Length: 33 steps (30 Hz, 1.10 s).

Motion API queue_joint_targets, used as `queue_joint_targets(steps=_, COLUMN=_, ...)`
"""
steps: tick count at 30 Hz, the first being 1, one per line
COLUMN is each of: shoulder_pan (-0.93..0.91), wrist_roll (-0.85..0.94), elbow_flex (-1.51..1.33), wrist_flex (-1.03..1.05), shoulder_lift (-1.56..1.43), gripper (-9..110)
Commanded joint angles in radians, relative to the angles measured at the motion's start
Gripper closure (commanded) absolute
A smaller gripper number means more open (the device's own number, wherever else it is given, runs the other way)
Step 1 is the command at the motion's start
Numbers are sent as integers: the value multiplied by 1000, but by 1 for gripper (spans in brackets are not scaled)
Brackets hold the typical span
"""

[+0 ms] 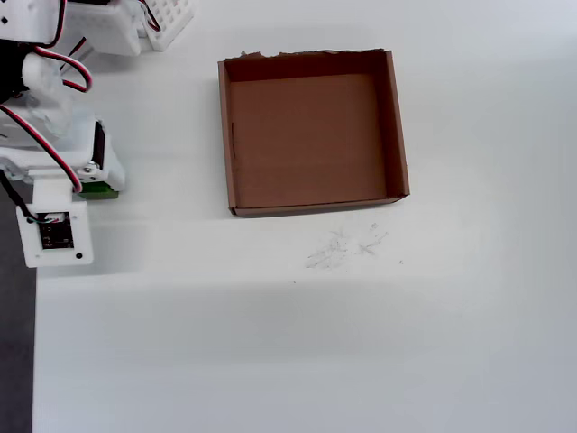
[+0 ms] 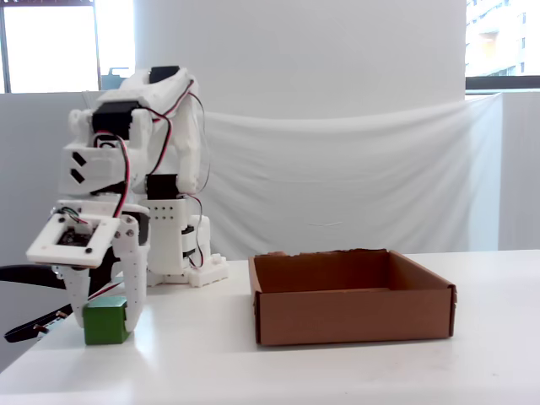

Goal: Grasp a green cube and put it in a box.

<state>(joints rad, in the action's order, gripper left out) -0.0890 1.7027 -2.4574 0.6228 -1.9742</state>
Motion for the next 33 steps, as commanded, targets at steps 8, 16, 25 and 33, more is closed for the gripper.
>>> queue_joint_targets(steps=8, shoulder_pan=35, wrist_roll=17, elbow_flex=89, wrist_flex=106, shoulder_lift=-12, gripper=86)
queue_joint_targets(steps=16, shoulder_pan=46, wrist_roll=15, elbow_flex=245, wrist_flex=314, shoulder_lift=-49, gripper=86)
queue_joint_targets(steps=25, shoulder_pan=196, wrist_roll=-163, elbow_flex=417, wrist_flex=462, shoulder_lift=-54, gripper=86)
queue_joint_targets(steps=33, shoulder_pan=382, wrist_roll=-325, elbow_flex=515, wrist_flex=471, shoulder_lift=-34, gripper=87)
